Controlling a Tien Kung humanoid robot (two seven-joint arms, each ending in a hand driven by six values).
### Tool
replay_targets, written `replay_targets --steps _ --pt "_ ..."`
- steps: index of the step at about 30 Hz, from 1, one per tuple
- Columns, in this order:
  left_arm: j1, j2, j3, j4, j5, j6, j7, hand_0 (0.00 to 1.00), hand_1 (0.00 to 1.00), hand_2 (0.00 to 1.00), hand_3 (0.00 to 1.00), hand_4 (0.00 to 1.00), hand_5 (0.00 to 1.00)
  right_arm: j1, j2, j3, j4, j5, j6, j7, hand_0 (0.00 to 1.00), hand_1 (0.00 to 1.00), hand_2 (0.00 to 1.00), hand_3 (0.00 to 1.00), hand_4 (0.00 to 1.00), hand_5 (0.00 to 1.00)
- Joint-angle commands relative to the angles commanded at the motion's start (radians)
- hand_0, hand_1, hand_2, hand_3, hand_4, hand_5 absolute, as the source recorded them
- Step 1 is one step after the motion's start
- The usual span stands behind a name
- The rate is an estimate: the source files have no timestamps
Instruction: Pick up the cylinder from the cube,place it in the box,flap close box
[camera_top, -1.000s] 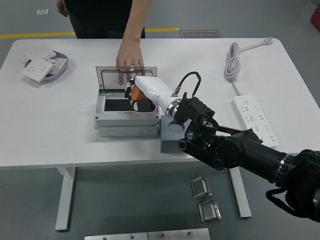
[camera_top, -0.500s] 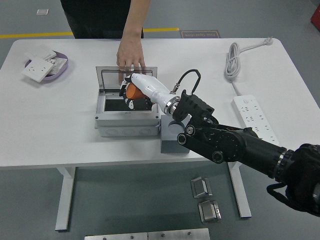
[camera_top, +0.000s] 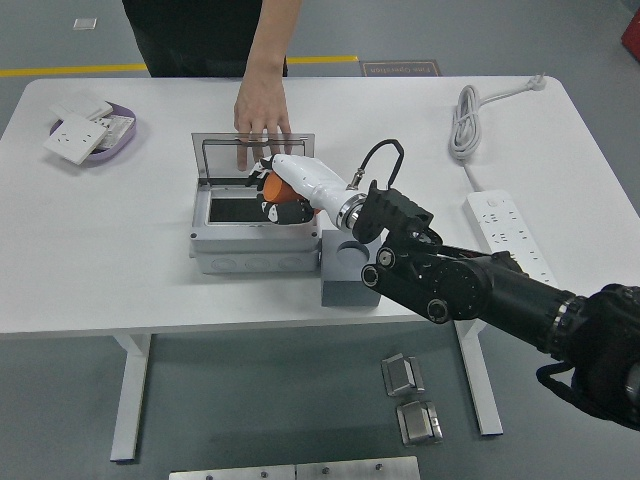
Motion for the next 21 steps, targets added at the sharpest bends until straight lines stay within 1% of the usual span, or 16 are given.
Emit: replay_targets --steps 13,21 --pt "-0.006 -0.001 0.014 0.000 -0.005 -0.003 -0.003 0.585 0.633 0.549 0.551 0.626 0.311 0.001 0.000 -0.012 0.009 0.008 -0.004 0.001 0.833 0.732 0.718 0.721 0.616 0.170" --pt "-0.001 -0.002 0.020 0.000 -0.008 -0.003 -0.004 0.585 0.630 0.548 0.551 0.625 0.310 -0.005 0.000 0.016 0.050 0.007 -0.003 -0.001 0.830 0.732 0.716 0.722 0.619 0.174"
